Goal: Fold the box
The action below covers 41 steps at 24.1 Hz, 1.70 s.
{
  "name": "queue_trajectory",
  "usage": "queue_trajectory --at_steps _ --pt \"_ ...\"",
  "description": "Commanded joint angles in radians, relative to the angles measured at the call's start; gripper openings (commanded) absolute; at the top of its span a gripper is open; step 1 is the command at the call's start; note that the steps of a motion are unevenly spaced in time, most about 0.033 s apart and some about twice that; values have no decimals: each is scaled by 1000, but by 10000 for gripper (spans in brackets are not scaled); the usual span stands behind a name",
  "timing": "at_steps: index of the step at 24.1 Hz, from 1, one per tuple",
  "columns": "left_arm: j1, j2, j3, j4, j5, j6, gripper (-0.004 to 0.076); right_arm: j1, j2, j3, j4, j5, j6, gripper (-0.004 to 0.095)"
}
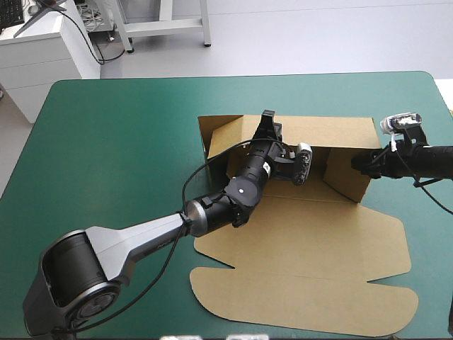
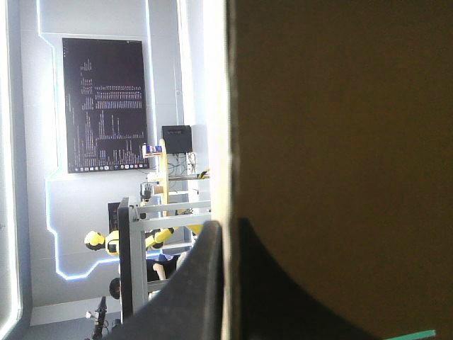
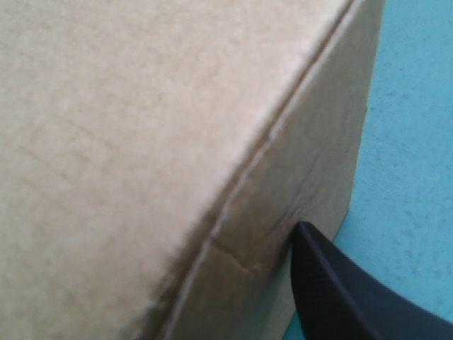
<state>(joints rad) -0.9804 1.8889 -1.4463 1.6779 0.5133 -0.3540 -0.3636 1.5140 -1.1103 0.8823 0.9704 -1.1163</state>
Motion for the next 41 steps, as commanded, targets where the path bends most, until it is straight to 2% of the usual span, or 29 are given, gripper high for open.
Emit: queue_trajectory --at_steps 1,3,5,15,17,19,20,21,22,24,28,30,31,33,37,39,41 --pt "-5 -50 -20 15 -25 -3 -8 4 -24 -24 79 4 -3 398" --pt "-5 -50 -20 15 -25 -3 -8 4 -24 -24 79 -2 -5 229" --pt "-5 -50 -20 15 -25 -6 -8 4 -24 -24 79 -2 -18 -12" --pt "-5 -50 -20 15 -47 -6 -8 14 -24 -24 79 -29 2 1" --pt "-5 -50 -20 15 -47 -6 -1 58 -24 -24 26 -75 63 2" --pt "-5 -50 -20 19 -47 -6 60 127 -24 -24 -82 -147 163 2" --pt "-5 -50 -20 27 -47 -6 151 169 -24 -24 -141 -188 228 2" --pt "-5 -50 -20 27 -47 -6 193 183 -24 -26 -152 -201 253 2" --pt "-5 -50 -20 27 -47 -9 276 206 -24 -26 -164 -236 300 2" --pt "-5 -50 -20 27 -50 -9 351 239 -24 -28 -188 -295 385 2" --pt "-15 -52 -24 27 -45 -9 347 295 -22 -50 -333 -365 538 2" --pt "-33 -52 -45 27 -12 -9 347 318 -11 -91 -464 -372 664 2" --pt "-56 -52 -69 27 29 -9 347 325 9 -137 -539 -358 748 2" --pt "-98 -57 -96 27 90 -17 347 325 49 -226 -601 -289 834 1" --pt "-157 -89 -113 27 125 -52 335 325 96 -346 -609 -172 890 1" --pt "-183 -116 -118 27 146 -67 276 327 100 -386 -604 -133 904 1" --pt "-197 -159 -120 27 155 -67 164 332 100 -434 -604 -85 924 1"
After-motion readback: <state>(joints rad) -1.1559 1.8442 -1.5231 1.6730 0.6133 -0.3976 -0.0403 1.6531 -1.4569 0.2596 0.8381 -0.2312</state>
